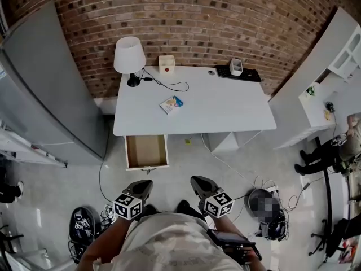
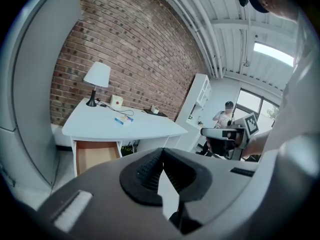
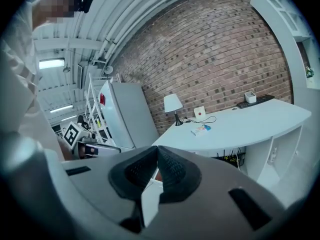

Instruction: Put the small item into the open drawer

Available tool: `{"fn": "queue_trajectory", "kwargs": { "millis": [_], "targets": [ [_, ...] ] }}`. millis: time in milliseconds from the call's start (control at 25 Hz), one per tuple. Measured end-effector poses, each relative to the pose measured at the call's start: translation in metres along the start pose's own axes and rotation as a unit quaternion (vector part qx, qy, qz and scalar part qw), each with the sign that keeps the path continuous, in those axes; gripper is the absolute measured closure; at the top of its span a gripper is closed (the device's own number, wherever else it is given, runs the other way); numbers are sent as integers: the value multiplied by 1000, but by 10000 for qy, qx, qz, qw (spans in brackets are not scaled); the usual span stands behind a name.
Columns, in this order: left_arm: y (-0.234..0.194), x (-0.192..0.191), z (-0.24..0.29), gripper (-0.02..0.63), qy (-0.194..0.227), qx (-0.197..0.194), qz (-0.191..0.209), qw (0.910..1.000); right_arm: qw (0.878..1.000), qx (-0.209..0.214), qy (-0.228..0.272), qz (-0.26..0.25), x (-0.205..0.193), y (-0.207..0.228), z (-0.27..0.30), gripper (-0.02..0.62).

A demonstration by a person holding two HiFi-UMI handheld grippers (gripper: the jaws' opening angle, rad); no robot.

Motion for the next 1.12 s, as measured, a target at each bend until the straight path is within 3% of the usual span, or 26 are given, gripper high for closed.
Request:
{"fn": "queue_trajectory", "kwargs": {
  "millis": [400, 1120],
  "targets": [
    [-10, 3, 14, 600, -145, 168, -11, 9998, 9996, 93, 94, 268, 1, 9, 15, 589],
    [51, 2, 64, 600, -430, 225, 92, 9988, 9983, 39, 50, 580, -8, 69, -34, 589]
  ]
}}
Point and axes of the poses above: the fingertips, and each gripper's own axes: z forward along the fingers, y to its right, x out of its top, the point moved 6 cm from there along -z, backward along the fingers, and after that the axes turned 12 degrees about x, right-handed, at the moved point
